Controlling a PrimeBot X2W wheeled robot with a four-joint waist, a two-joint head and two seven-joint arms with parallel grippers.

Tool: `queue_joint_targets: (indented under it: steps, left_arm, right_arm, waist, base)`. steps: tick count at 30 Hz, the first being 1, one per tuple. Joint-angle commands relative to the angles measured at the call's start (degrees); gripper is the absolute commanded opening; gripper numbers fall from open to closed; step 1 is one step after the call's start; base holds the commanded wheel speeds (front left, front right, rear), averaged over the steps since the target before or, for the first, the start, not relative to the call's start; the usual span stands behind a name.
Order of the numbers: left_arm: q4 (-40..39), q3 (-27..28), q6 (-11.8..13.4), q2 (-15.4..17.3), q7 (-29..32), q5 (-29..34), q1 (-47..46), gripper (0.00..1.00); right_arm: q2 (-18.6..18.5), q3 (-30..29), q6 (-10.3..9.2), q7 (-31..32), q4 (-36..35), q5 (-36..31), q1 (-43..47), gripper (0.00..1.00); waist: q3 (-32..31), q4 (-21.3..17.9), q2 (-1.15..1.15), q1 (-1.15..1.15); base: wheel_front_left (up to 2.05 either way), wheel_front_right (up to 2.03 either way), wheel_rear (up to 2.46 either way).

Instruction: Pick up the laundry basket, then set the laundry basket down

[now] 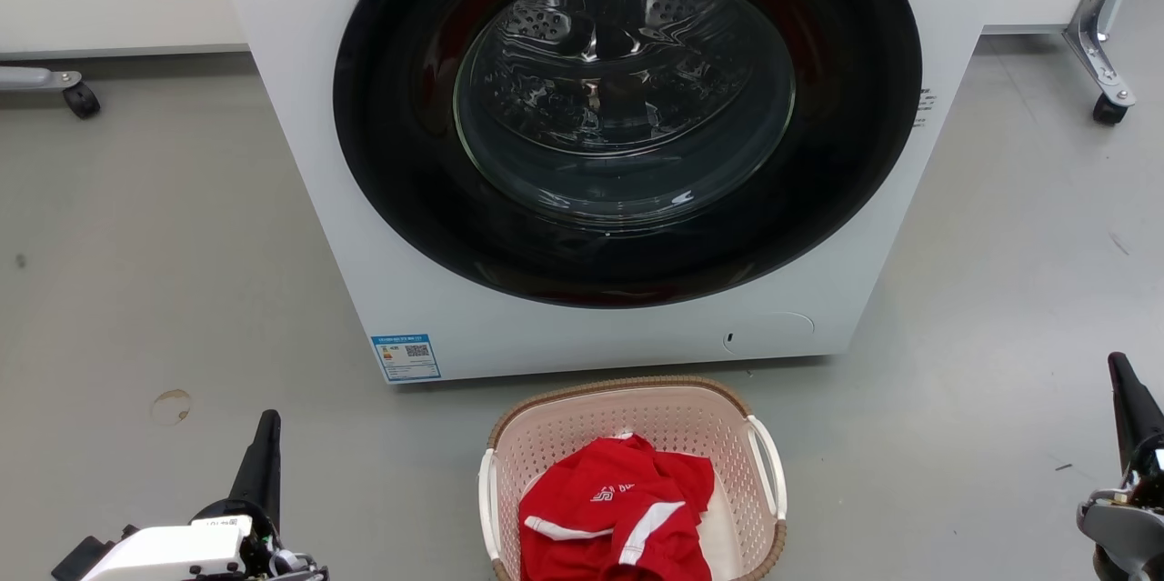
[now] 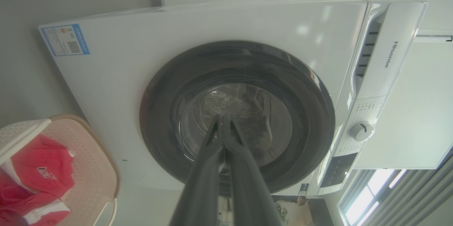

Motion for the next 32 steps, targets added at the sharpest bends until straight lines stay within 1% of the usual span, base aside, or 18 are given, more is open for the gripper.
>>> queue_joint_targets:
  steps: [1, 32]
  left_arm:
    - [-1.32, 1.92, -0.57, 0.47, 0.21, -0.27, -2.97, 0.0]
    - [-1.32, 2.13, -0.57, 0.32, 0.37, -0.1, -2.99, 0.0]
  right_arm:
    - [-1.32, 0.67, 0.28, 0.66, -1.73, 0.16, -2.76, 0.0]
    - [-1.23, 0.54, 0.28, 0.76, -1.72, 0.05, -2.78, 0.0]
  waist:
    - [0.0, 0.0, 0.0, 0.0]
    - [0.0, 0.0, 0.0, 0.0]
  base:
    - [0.0, 0.0, 0.0]
    - [0.0, 0.0, 0.0]
